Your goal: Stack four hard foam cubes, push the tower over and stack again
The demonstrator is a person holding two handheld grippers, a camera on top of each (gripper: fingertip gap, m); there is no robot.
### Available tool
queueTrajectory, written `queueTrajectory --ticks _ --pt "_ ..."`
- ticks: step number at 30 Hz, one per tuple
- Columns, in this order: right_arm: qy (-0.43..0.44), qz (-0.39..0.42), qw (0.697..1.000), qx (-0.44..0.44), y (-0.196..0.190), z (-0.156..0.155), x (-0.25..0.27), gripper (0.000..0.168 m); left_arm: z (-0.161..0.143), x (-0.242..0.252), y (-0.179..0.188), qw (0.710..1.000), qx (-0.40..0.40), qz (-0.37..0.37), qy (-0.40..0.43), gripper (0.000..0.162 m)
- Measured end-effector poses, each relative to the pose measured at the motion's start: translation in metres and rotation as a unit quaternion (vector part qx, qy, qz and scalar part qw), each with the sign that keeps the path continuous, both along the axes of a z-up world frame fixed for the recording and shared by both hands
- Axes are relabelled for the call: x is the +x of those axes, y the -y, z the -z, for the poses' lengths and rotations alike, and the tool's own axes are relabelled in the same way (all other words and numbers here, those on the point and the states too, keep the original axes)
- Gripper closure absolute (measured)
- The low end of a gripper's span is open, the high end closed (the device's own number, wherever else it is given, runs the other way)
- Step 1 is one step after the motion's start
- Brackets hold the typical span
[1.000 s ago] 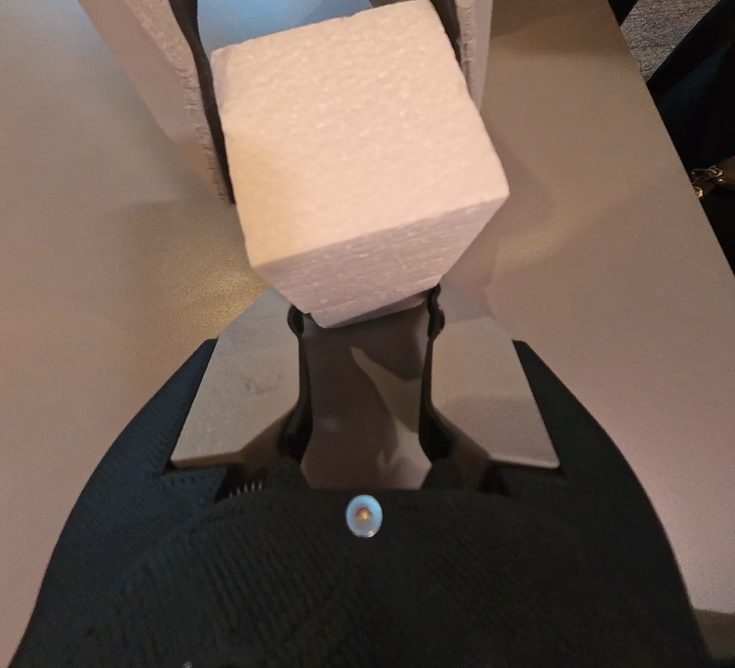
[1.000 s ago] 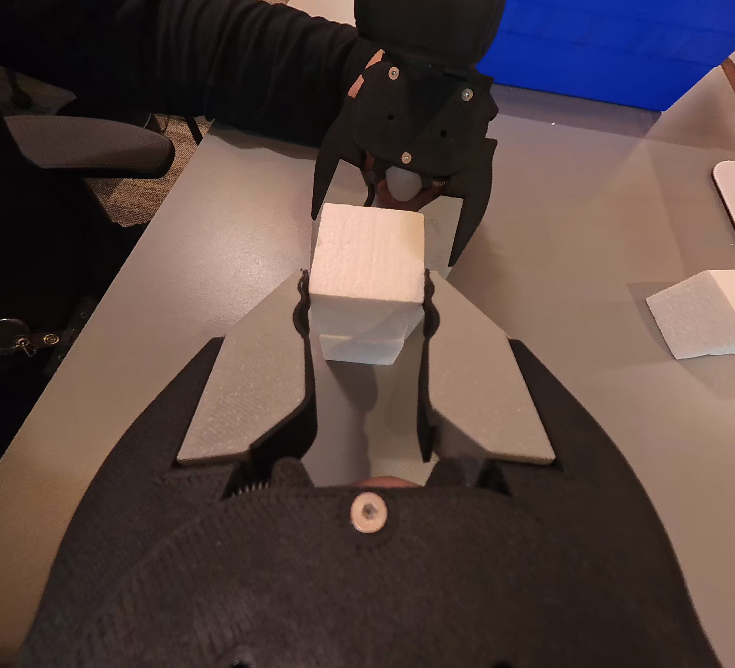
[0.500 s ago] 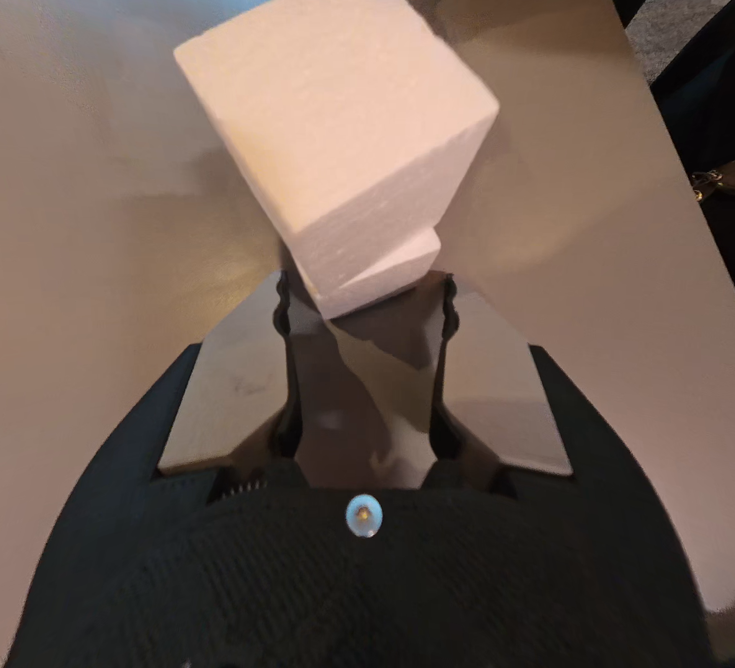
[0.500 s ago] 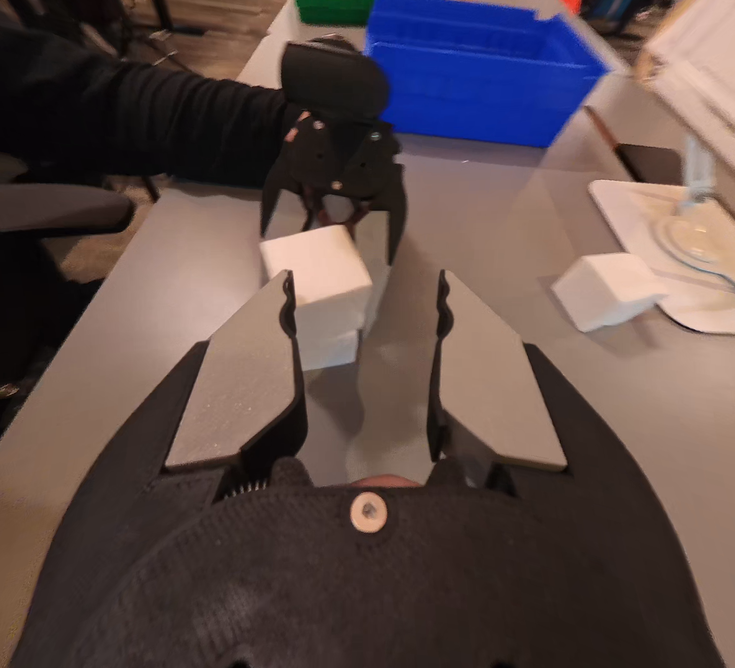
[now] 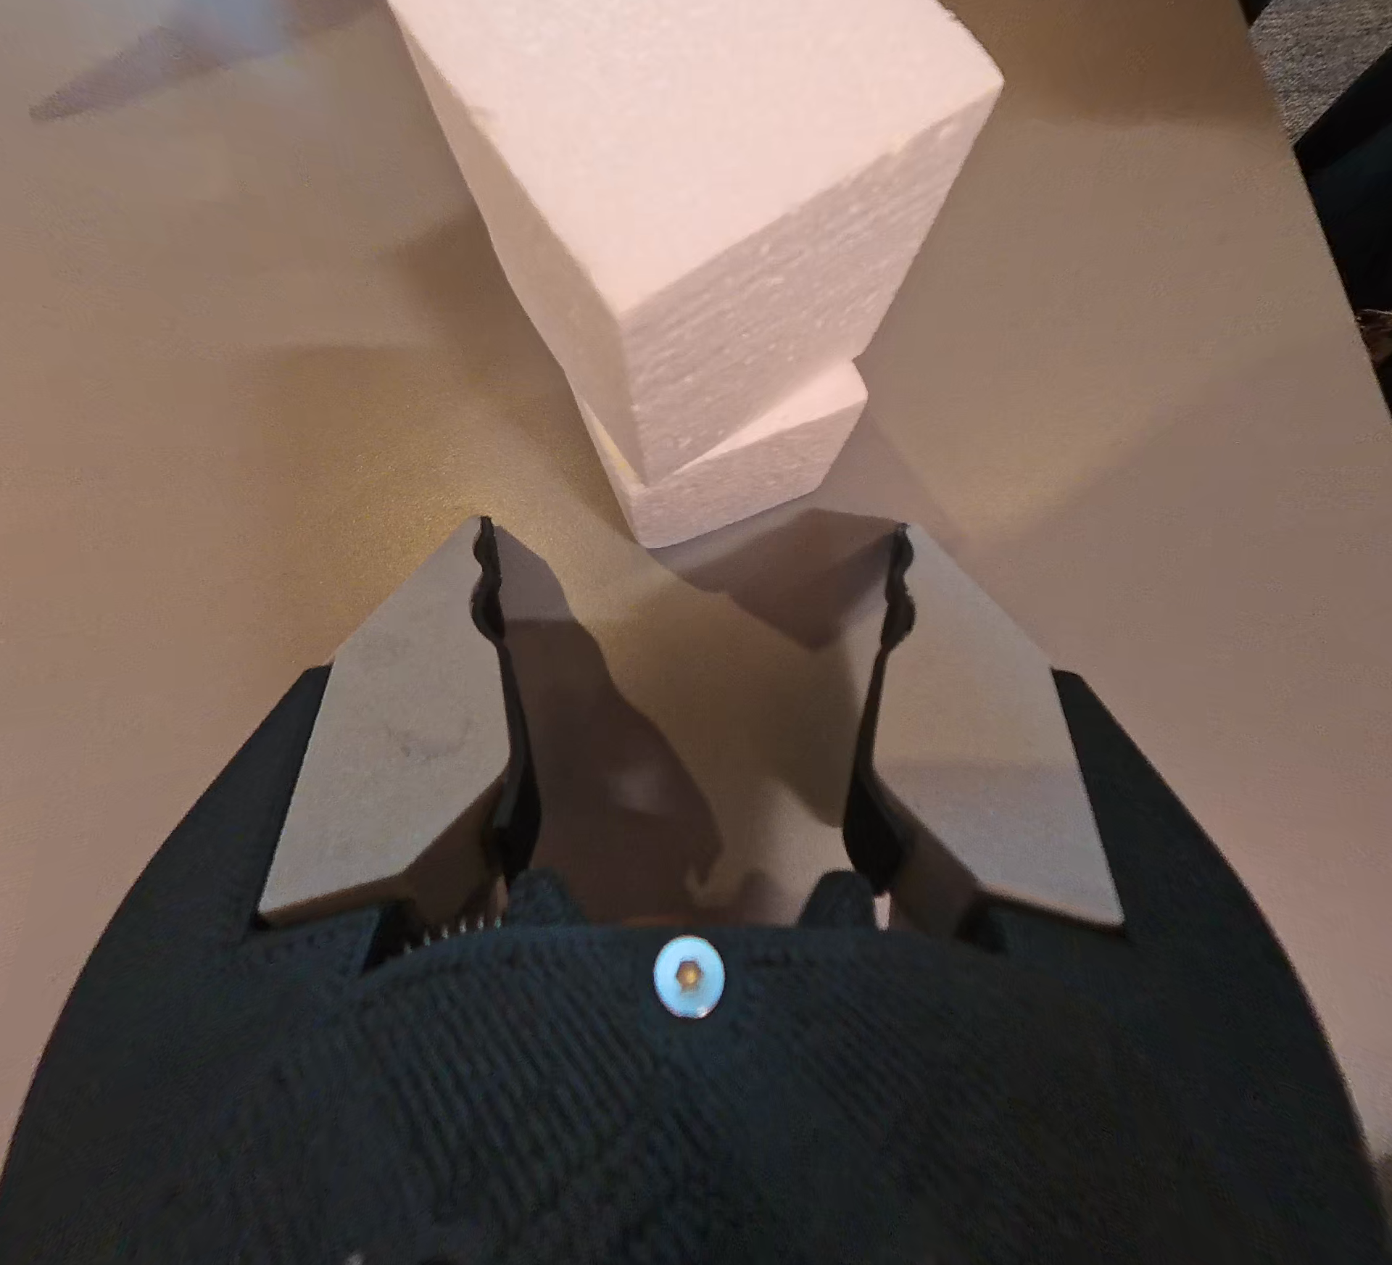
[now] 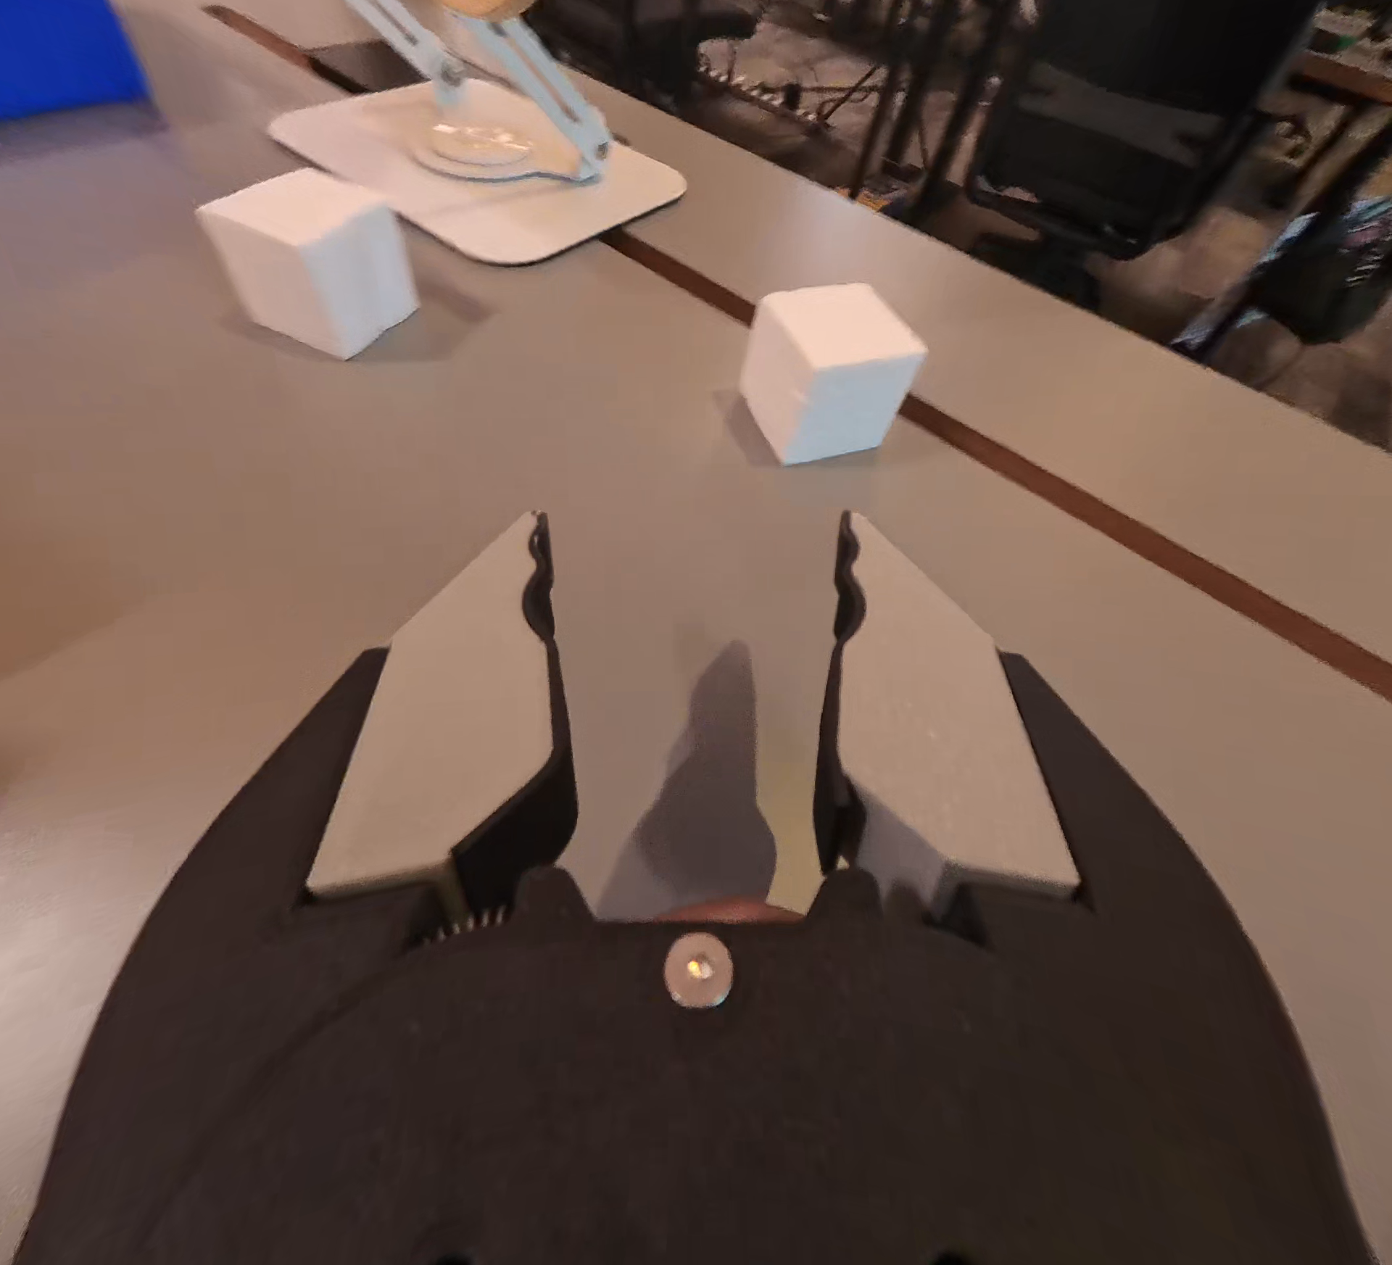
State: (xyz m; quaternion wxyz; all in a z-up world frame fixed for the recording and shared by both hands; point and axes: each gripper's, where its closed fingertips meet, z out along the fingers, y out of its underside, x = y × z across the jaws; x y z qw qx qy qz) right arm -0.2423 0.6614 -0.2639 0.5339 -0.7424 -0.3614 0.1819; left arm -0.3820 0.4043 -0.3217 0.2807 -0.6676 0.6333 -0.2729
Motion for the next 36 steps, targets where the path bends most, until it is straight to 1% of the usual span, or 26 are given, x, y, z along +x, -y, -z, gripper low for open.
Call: queueTrajectory --ticks 1,3,7,10,15,18,19,20,22,23,25,27,29,30,32,34,36 --pt "0.000 0.008 1.000 0.007 -0.008 -0.001 0.000 0.098 0.000 0.000 0.000 1.000 0.000 0.000 0.000 0.061" --pt "0.007 0.013 1.000 0.006 -0.025 0.001 -0.003 0.099 0.000 0.000 0.000 1.000 0.000 0.000 0.000 0.061" --pt "0.032 0.017 0.999 -0.004 -0.063 0.008 -0.011 0.091 0.000 0.000 0.000 1.000 -0.002 -0.001 0.001 0.061" --pt "0.047 0.004 0.999 -0.012 -0.086 0.014 -0.020 0.085 0.000 0.000 0.000 1.000 -0.003 -0.001 0.002 0.061" --pt "0.072 -0.018 0.997 -0.024 -0.115 0.022 -0.030 0.084 -0.001 0.000 0.000 1.000 -0.012 0.000 0.006 0.061" --pt "0.093 -0.057 0.992 -0.055 -0.114 0.034 -0.039 0.104 -0.003 0.000 0.000 1.000 -0.021 0.000 0.010 0.061" --pt "0.096 -0.061 0.992 -0.051 -0.113 0.033 -0.041 0.111 -0.003 0.000 0.000 1.000 -0.024 -0.001 0.011 0.061" --pt "0.095 -0.068 0.992 -0.037 -0.110 0.030 -0.042 0.111 -0.003 0.000 0.000 1.000 -0.026 -0.002 0.013 0.062" --pt "0.067 -0.088 0.994 -0.010 -0.095 0.018 -0.048 0.111 -0.003 -0.001 -0.001 1.000 -0.027 -0.004 0.013 0.062" --pt "0.040 -0.109 0.993 -0.013 -0.082 0.012 -0.053 0.112 -0.003 -0.002 -0.001 1.000 -0.027 -0.005 0.013 0.062" --pt "-0.016 -0.174 0.984 -0.029 -0.049 -0.002 -0.066 0.112 -0.003 -0.003 -0.002 1.000 -0.024 -0.006 0.012 0.063" --pt "-0.062 -0.254 0.963 -0.062 -0.007 -0.022 -0.081 0.112 -0.004 -0.004 -0.003 1.000 -0.027 -0.008 0.014 0.065" --pt "-0.106 -0.350 0.926 -0.096 0.047 -0.048 -0.096 0.112 -0.005 -0.005 -0.004 0.999 -0.035 -0.013 0.018 0.067" --pt "-0.112 -0.391 0.907 -0.108 0.074 -0.057 -0.101 0.112 -0.005 -0.006 -0.006 0.999 -0.039 -0.017 0.021 0.070" --pt "-0.093 -0.452 0.880 -0.114 0.122 -0.065 -0.110 0.112 -0.006 -0.008 -0.008 0.999 -0.043 -0.024 0.023 0.073" --pt "-0.051 -0.490 0.864 -0.105 0.163 -0.062 -0.117 0.112 -0.006 -0.008 -0.008 0.998 -0.043 -0.025 0.023 0.074" --pt "-0.020 -0.511 0.854 -0.095 0.193 -0.059 -0.122 0.112 -0.006 -0.008 -0.009 0.999 -0.041 -0.025 0.022 0.074"
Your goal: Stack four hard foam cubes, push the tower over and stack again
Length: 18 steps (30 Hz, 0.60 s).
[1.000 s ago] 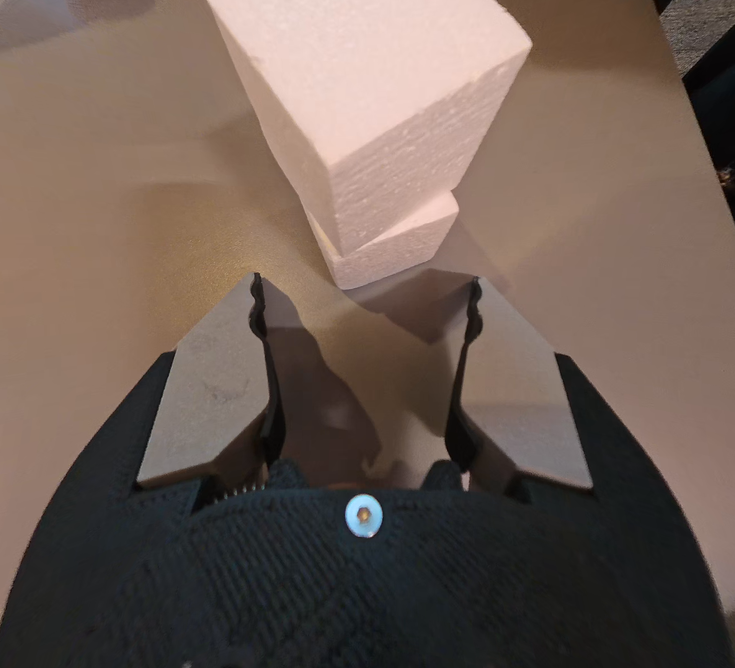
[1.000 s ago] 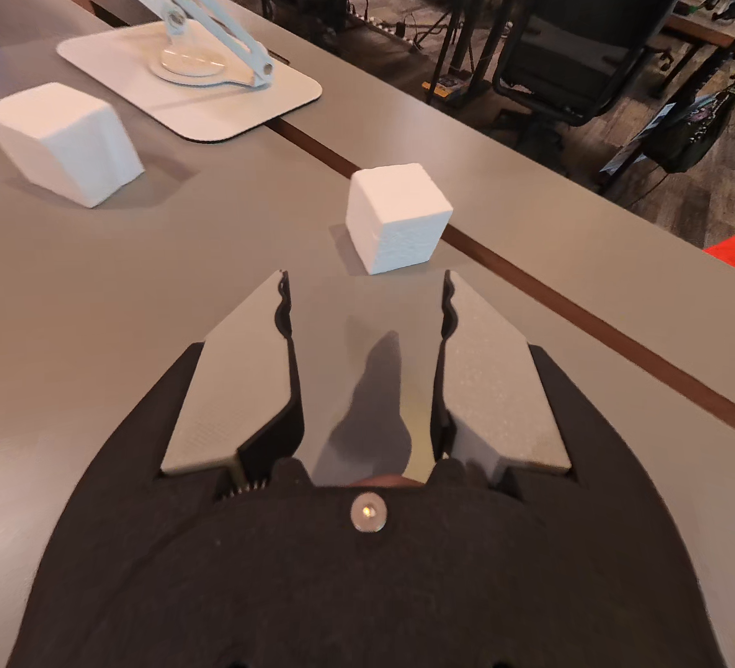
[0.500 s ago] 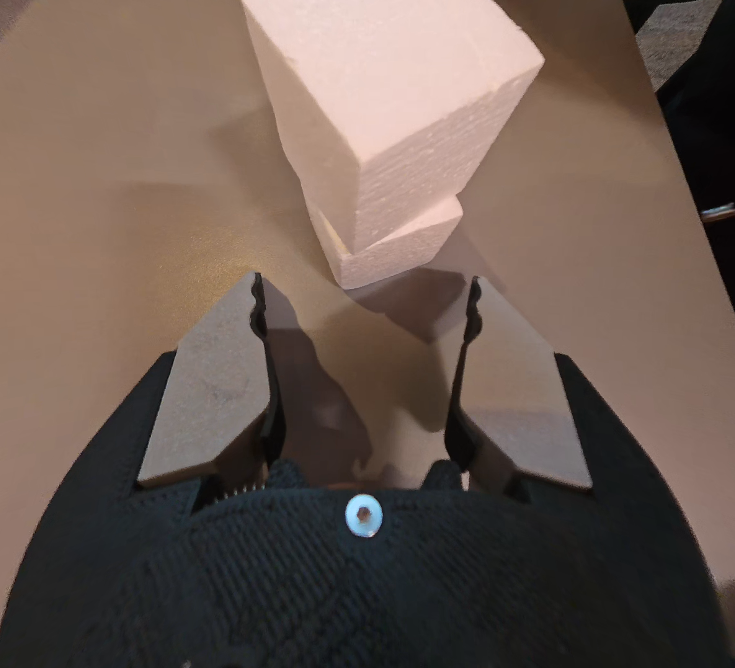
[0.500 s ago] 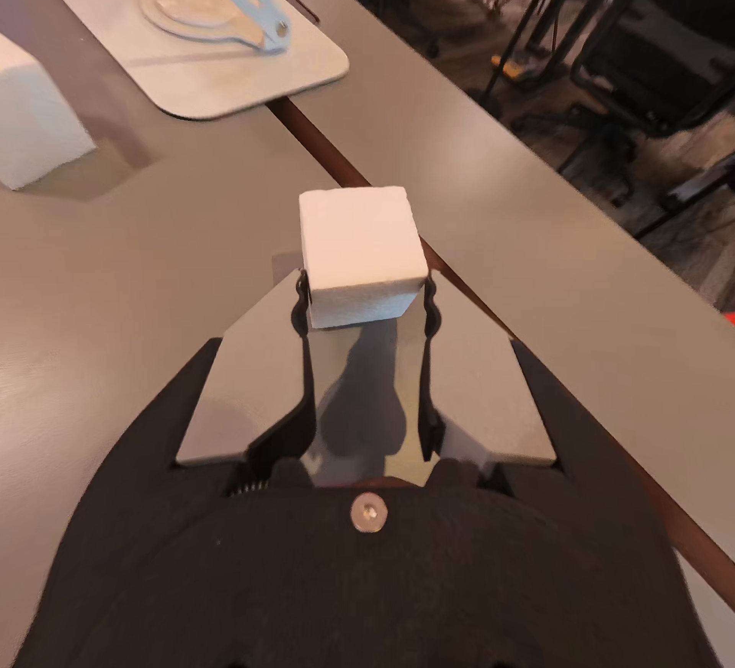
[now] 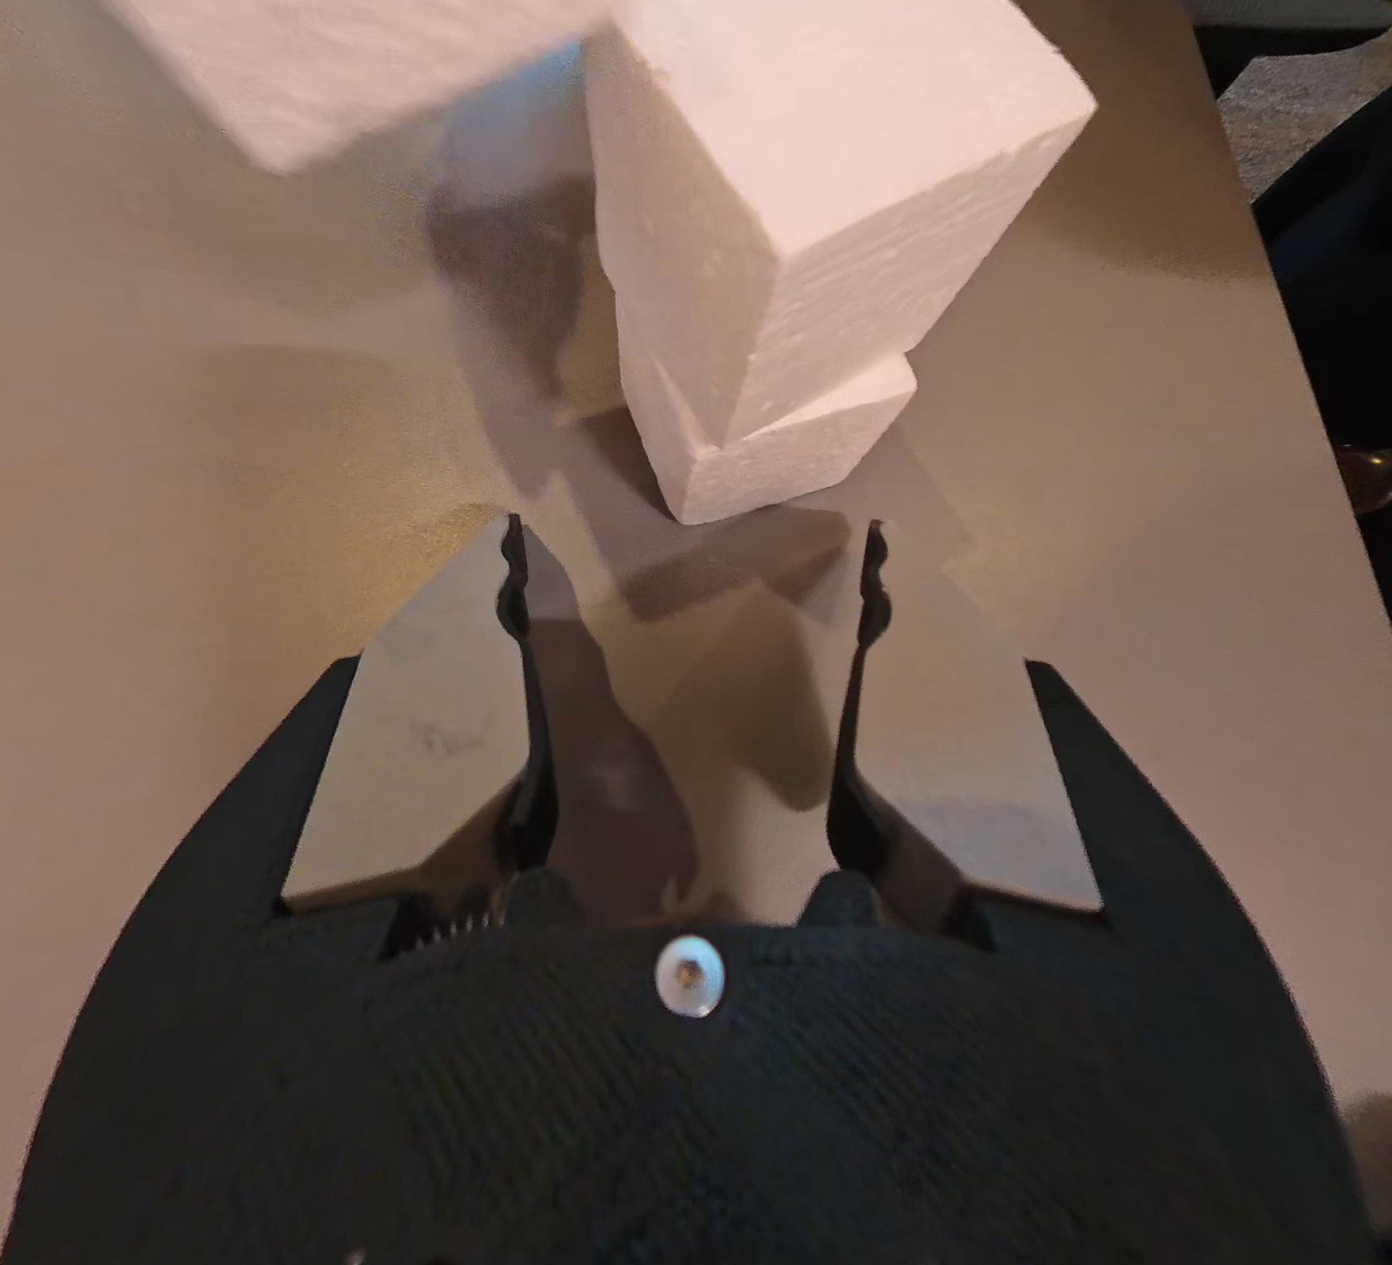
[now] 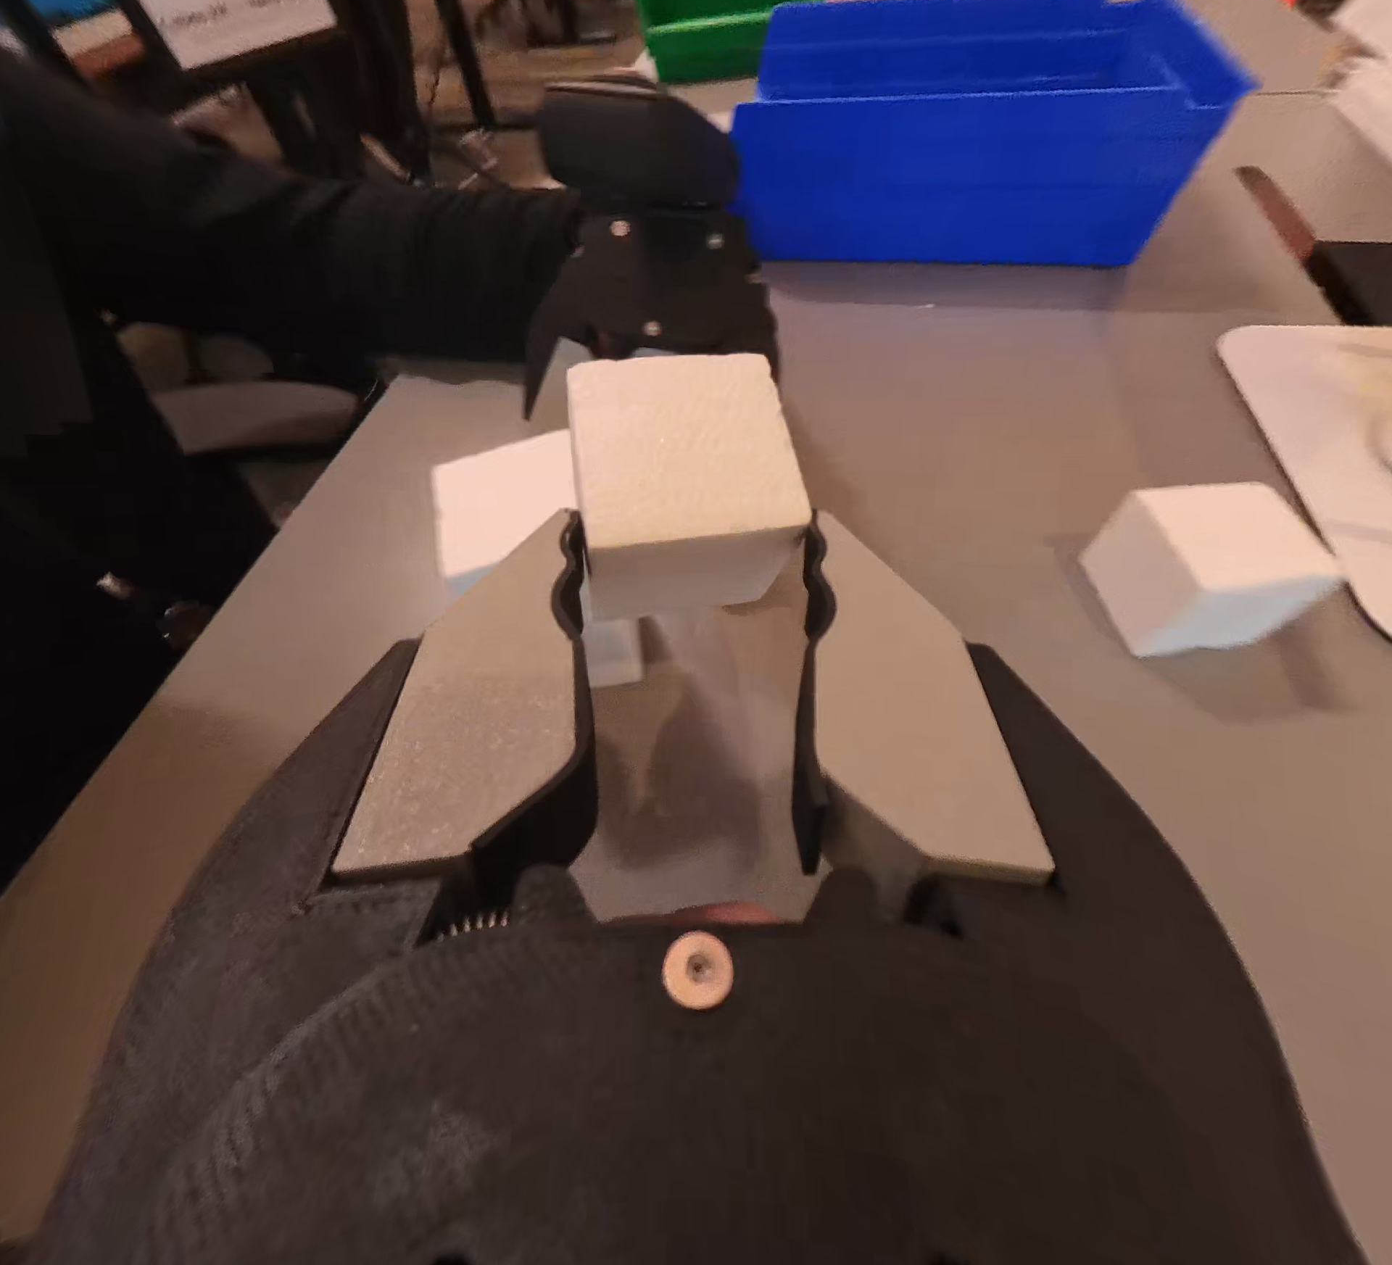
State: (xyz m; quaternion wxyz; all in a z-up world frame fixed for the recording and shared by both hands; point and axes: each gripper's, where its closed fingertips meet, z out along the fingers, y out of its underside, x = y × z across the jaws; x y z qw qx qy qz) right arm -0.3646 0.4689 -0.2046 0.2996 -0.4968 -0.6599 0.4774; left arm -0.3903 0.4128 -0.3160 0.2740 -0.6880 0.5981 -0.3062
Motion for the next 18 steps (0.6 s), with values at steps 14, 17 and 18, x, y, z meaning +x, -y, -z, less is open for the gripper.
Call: queueTrajectory --ticks 14,17,18 --pt "0.052 -0.007 0.993 0.105 0.059 -0.034 -0.007 0.112 0.000 0.000 0.000 1.000 -0.002 -0.001 0.001 0.074" --pt "0.063 -0.022 0.990 0.128 0.074 -0.037 -0.007 0.112 0.000 0.000 -0.001 1.000 -0.001 -0.001 0.000 0.074" --pt "0.064 -0.027 0.989 0.131 0.078 -0.038 -0.007 0.112 0.000 0.000 -0.001 1.000 0.000 -0.001 0.000 0.074"
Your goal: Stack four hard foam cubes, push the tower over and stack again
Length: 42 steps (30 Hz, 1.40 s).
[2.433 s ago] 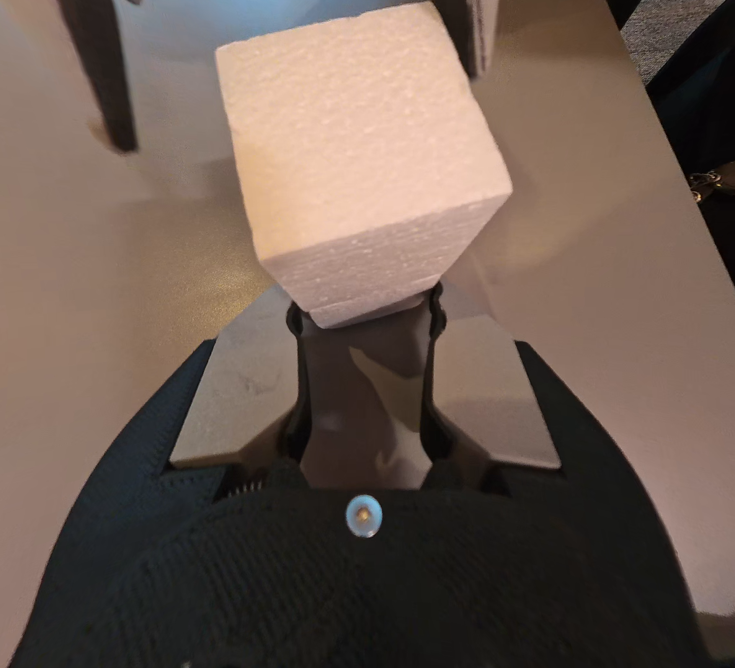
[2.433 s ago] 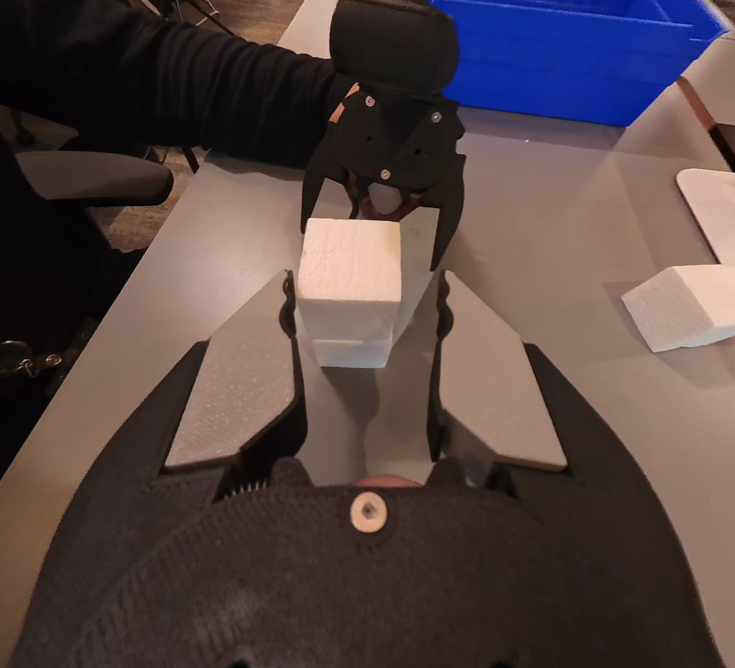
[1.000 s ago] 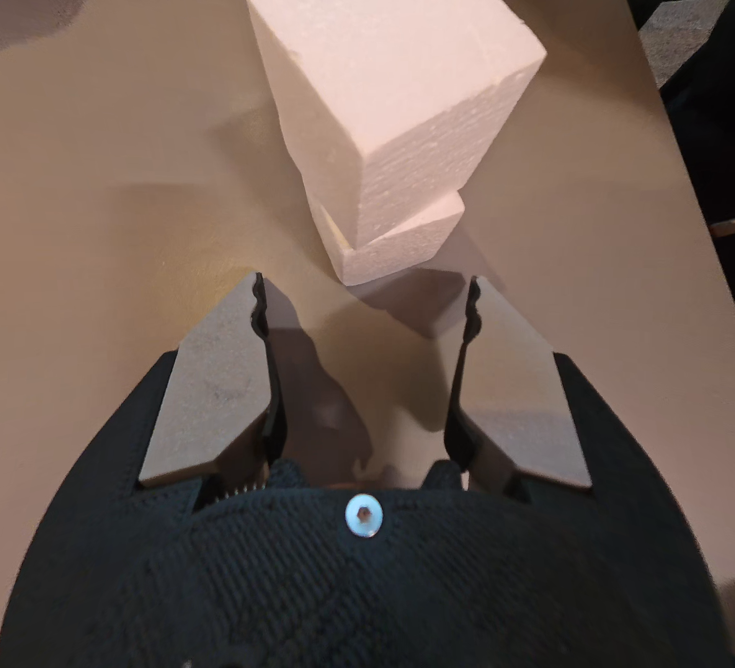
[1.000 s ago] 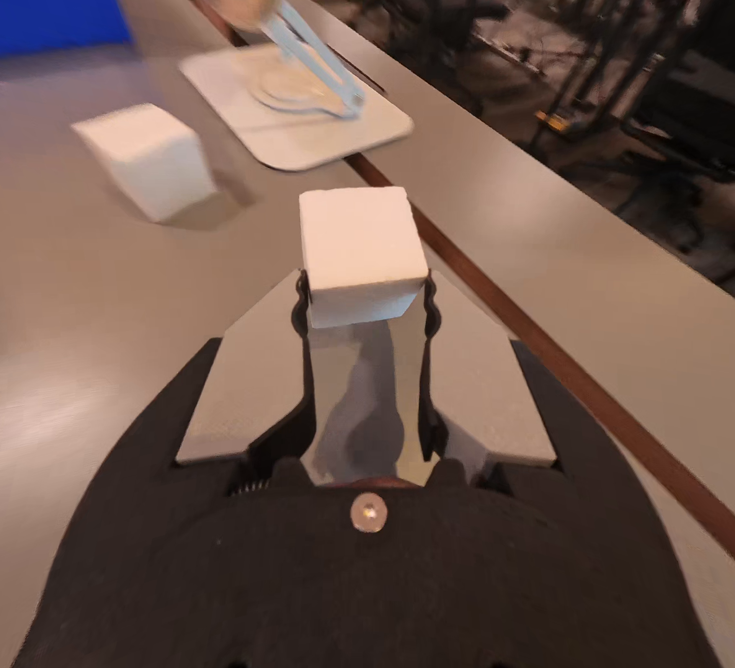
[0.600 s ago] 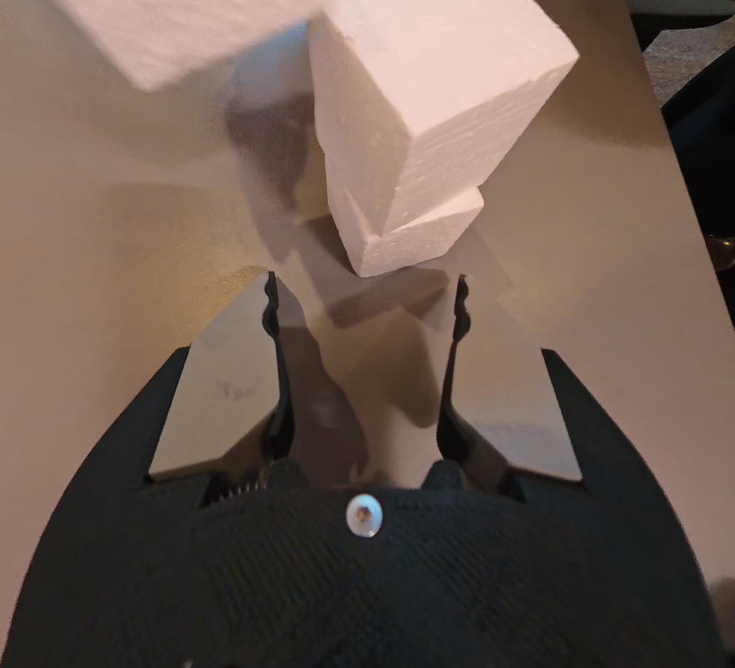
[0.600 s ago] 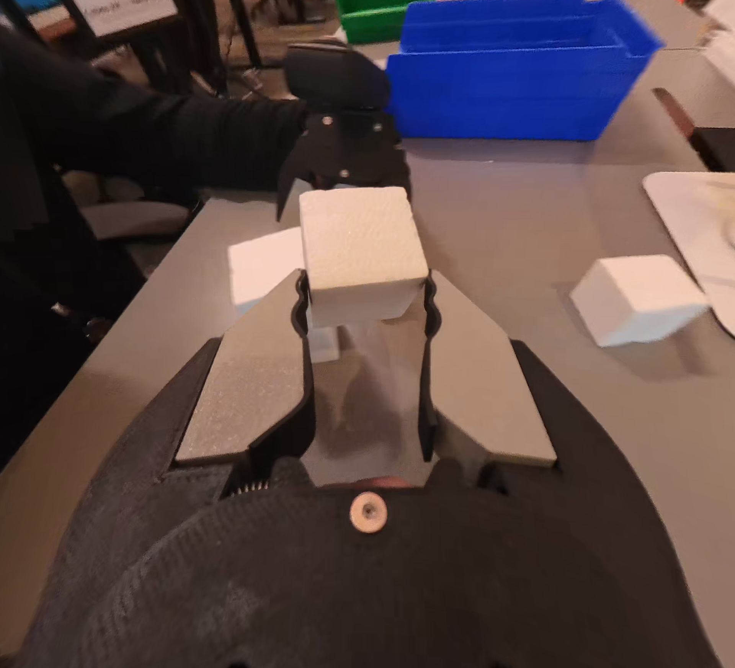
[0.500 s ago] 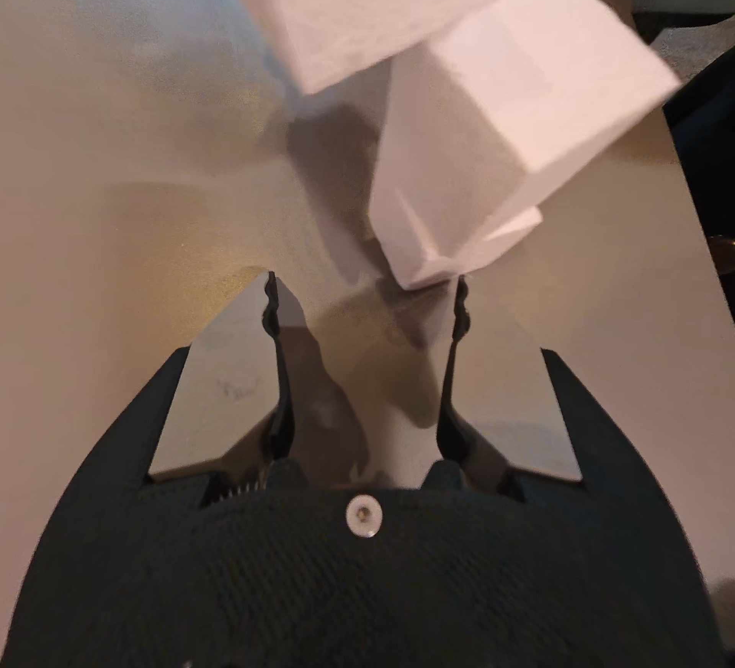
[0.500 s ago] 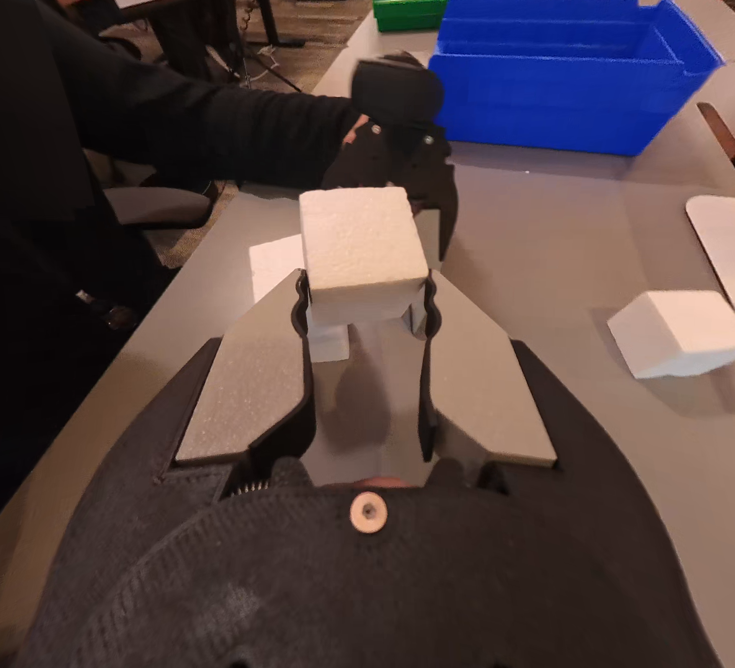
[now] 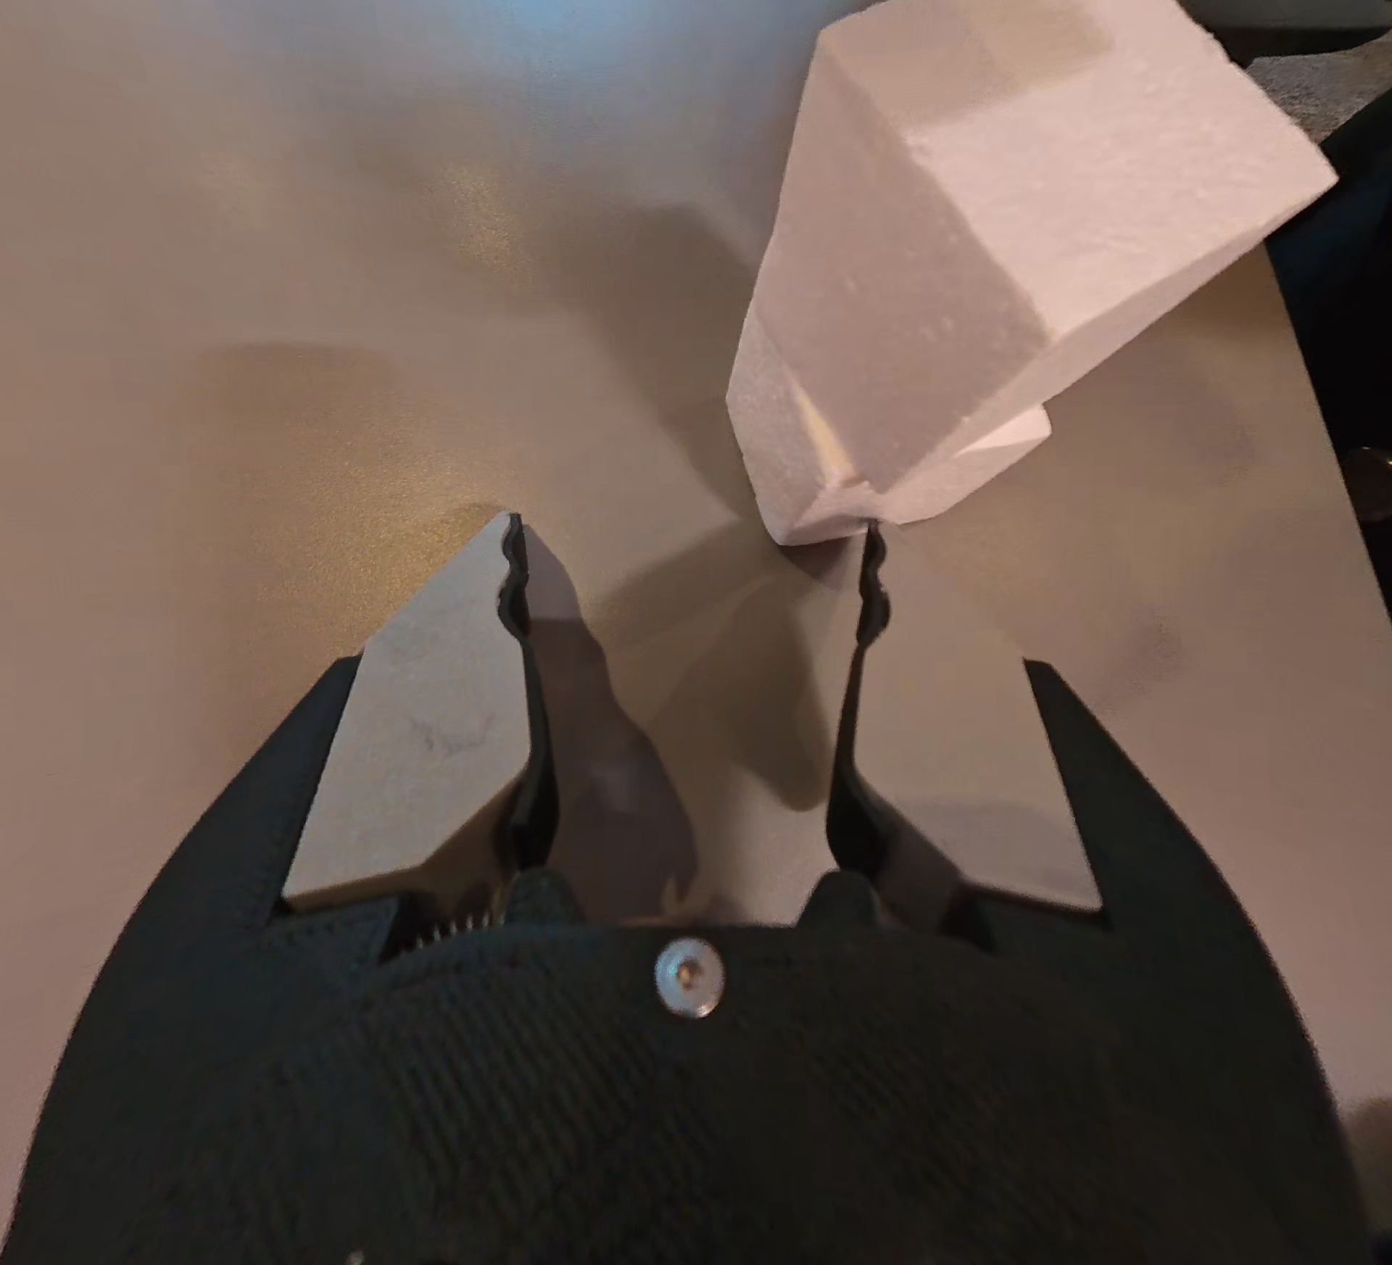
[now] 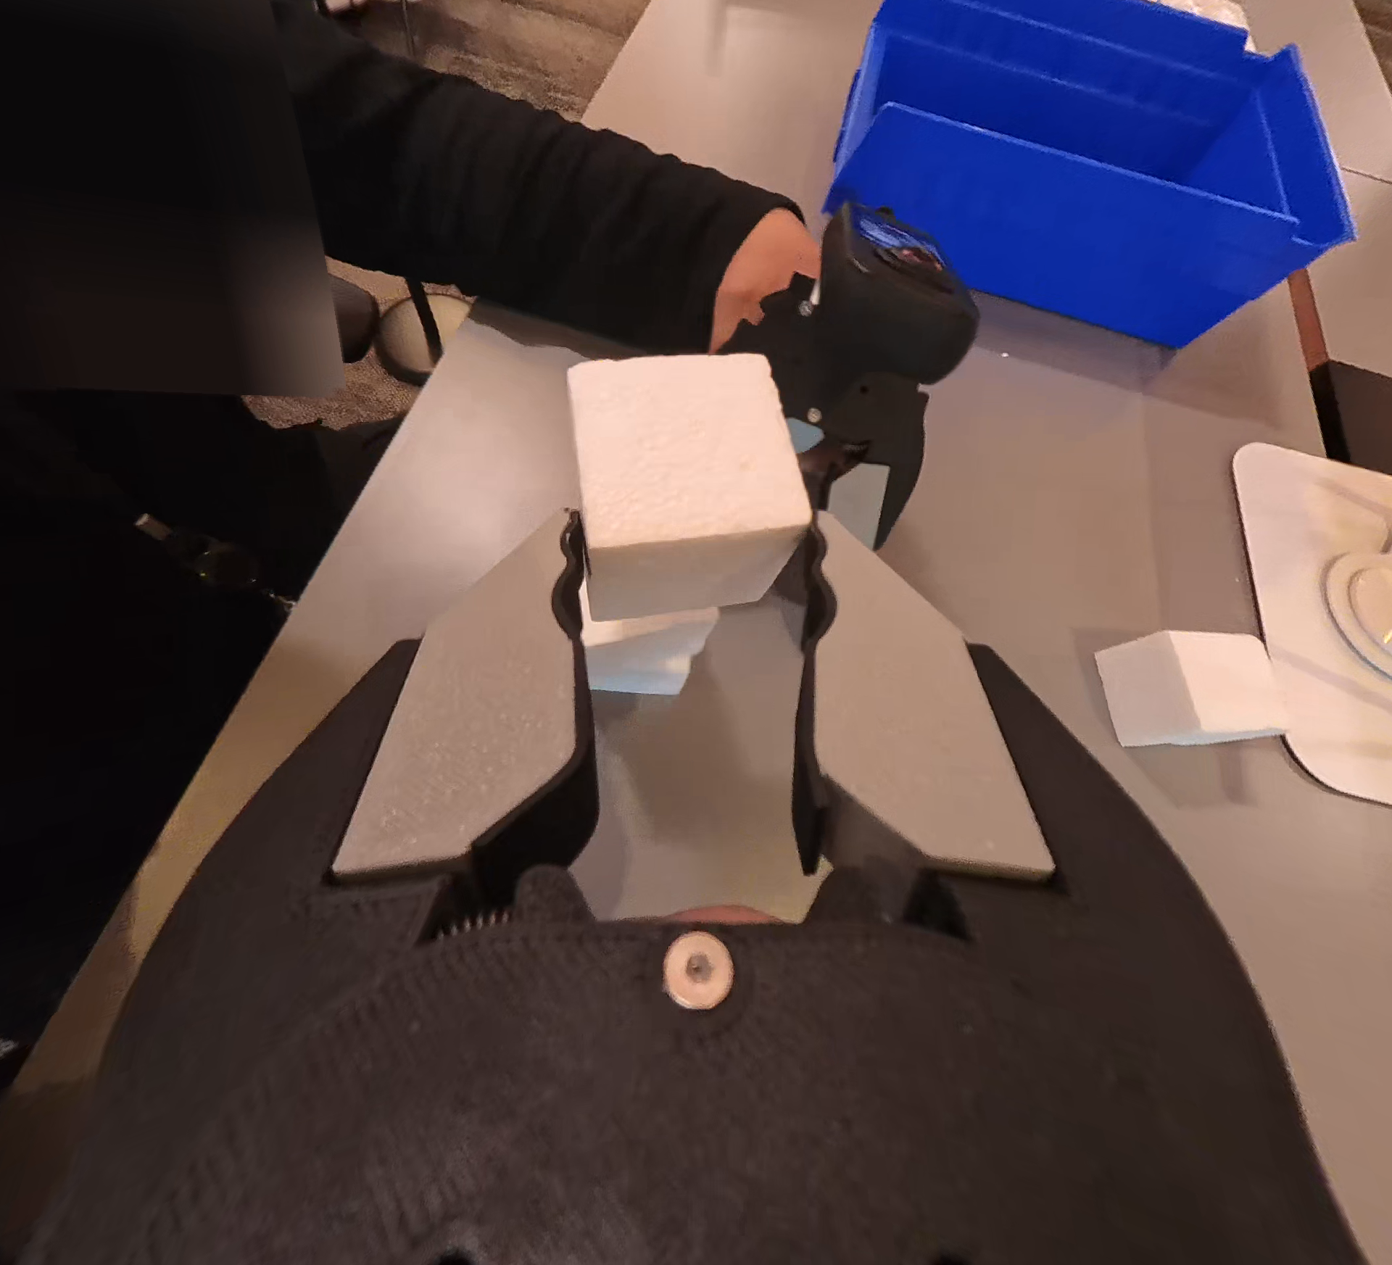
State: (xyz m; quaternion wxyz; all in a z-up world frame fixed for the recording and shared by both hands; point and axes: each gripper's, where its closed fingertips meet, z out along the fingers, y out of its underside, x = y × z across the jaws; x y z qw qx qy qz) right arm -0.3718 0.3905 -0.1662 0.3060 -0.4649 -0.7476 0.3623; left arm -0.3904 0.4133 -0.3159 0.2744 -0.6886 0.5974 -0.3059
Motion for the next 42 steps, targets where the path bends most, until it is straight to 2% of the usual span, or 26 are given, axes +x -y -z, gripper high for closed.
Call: queueTrajectory --ticks 5,16,21,26,31,33,36,38,41,42 --pt "0.024 -0.015 1.000 0.013 0.011 0.010 -0.002 0.112 0.000 0.000 0.000 1.000 0.001 -0.001 0.000 0.075" --pt "0.051 -0.020 0.998 0.008 0.012 0.030 -0.005 0.111 0.000 0.000 0.000 1.000 0.000 0.000 0.000 0.075" --pt "0.056 -0.021 0.998 0.004 0.013 0.032 -0.004 0.097 0.000 0.000 0.000 1.000 0.001 0.000 0.000 0.075" --pt "0.019 -0.018 1.000 0.013 0.011 0.013 0.000 0.089 0.000 0.000 0.000 1.000 0.000 0.000 0.000 0.074" --pt "-0.114 -0.014 0.993 -0.033 0.002 -0.035 0.008 0.091 0.000 -0.002 0.000 1.000 0.000 0.001 0.000 0.073" --pt "-0.158 0.024 0.986 -0.056 -0.020 -0.043 0.014 0.089 0.000 -0.005 0.000 1.000 -0.002 -0.001 0.001 0.074" --pt "-0.217 0.115 0.966 -0.083 -0.063 -0.032 0.030 0.090 0.000 -0.010 -0.002 1.000 -0.006 -0.008 0.003 0.076" --pt "-0.216 0.200 0.952 -0.091 -0.102 -0.005 0.040 0.092 0.000 -0.015 -0.007 1.000 -0.001 -0.017 0.001 0.082" --pt "-0.131 0.357 0.922 -0.075 -0.161 0.058 0.065 0.093 0.003 -0.030 -0.030 0.997 0.029 -0.064 -0.012 0.089" --pt "-0.094 0.386 0.916 -0.062 -0.172 0.077 0.073 0.093 0.003 -0.036 -0.042 0.995 0.038 -0.093 -0.018 0.089"
